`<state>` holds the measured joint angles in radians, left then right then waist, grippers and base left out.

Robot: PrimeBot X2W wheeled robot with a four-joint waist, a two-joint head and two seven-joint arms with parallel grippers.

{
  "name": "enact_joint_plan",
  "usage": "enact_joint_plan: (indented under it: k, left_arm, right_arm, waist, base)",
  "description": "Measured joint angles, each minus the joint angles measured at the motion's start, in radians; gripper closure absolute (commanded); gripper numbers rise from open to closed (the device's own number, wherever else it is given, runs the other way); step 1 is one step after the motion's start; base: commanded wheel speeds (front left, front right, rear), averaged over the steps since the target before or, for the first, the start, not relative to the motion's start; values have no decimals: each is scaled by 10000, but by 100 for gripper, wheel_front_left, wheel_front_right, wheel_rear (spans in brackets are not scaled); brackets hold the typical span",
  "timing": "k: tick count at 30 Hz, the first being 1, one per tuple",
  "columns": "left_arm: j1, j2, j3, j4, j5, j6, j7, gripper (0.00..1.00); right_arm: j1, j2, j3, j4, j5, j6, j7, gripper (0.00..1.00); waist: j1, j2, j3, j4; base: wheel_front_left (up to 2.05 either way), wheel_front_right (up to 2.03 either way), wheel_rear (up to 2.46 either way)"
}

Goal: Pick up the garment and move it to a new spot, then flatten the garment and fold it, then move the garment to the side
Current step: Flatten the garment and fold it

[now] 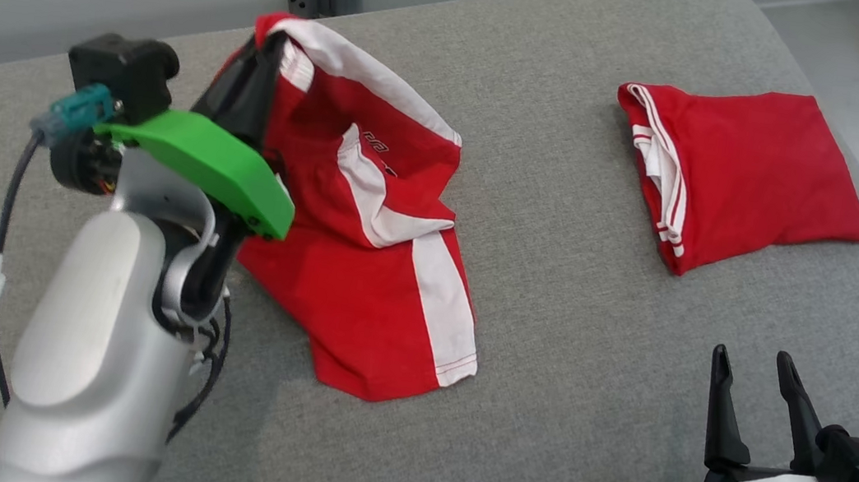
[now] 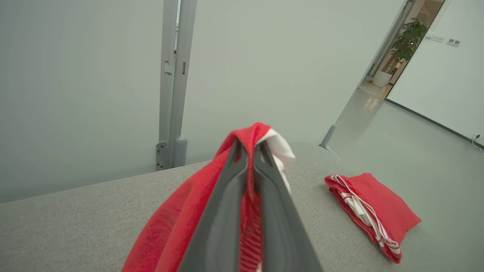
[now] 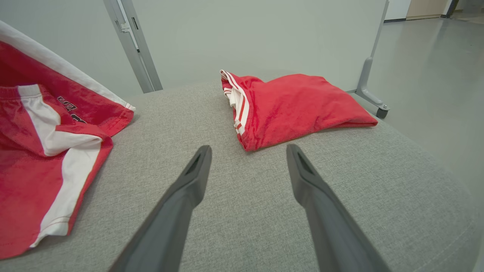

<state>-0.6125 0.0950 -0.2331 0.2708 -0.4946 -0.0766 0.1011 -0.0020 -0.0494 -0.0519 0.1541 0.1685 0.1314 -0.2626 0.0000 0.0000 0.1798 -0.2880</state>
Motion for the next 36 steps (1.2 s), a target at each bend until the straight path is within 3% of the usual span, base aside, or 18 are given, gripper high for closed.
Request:
enact_joint_plan:
  k: [6, 9, 12, 17, 26, 28, 32, 33, 34, 36]
  left_arm:
    - [1893, -153, -1333, -1436, -949, -414, 698, 100]
    - [3050, 127, -2153, -2336, -1459, -477, 1220, 100]
    - [4227, 759, -2807, -2851, -1937, -512, 1689, 100]
    - [5556, 2010, -2951, -2558, -2464, -514, 2006, 100]
    - [5362, 3628, -2780, -1494, -3668, -523, 1480, 98]
    - [5184, 3992, -3170, -1574, -4232, -523, 1492, 85]
    - [5100, 4694, -3962, -1946, -5137, -523, 1503, 46]
    - [5075, 4832, -4146, -2075, -5198, -523, 1363, 16]
    - [5050, 4947, -4249, -2157, -5200, -523, 1091, 0]
    - [5034, 5246, -4591, -2385, -5352, -523, 667, 0]
  right_arm:
    - [155, -2, -213, 134, -111, 0, 0, 0]
    - [173, 0, -255, 180, -159, 0, -2, 0]
    - [177, 4, -263, 222, -232, 0, 0, 0]
    - [187, 2, -295, 224, -322, 0, 0, 0]
    - [191, 2, -376, 349, -472, 0, 0, 0]
    - [180, 2, -360, 405, -476, 0, 0, 0]
    - [170, 4, -332, 489, -476, 0, 0, 0]
    - [172, 4, -341, 499, -476, 0, 0, 0]
    - [176, 2, -339, 508, -476, 0, 0, 0]
    - [199, 2, -343, 523, -476, 0, 0, 0]
  waist:
    - [0, 0, -108, 286]
    - [0, 0, -173, 473]
    - [0, 0, -235, 680]
    - [0, 0, -273, 1022]
    - [0, 0, -123, 1630]
    - [0, 0, -123, 1742]
    - [0, 0, -223, 1855]
    - [0, 0, -255, 1873]
    - [0, 0, -293, 1891]
    - [0, 0, -384, 1922]
  base:
    - [0, 0, 0]
    - [0, 0, 0]
    - [0, 0, 0]
    - [0, 0, 0]
    - [0, 0, 0]
    - [0, 0, 0]
    - [0, 0, 0]
    - [0, 0, 0]
    - [0, 0, 0]
    - [0, 0, 0]
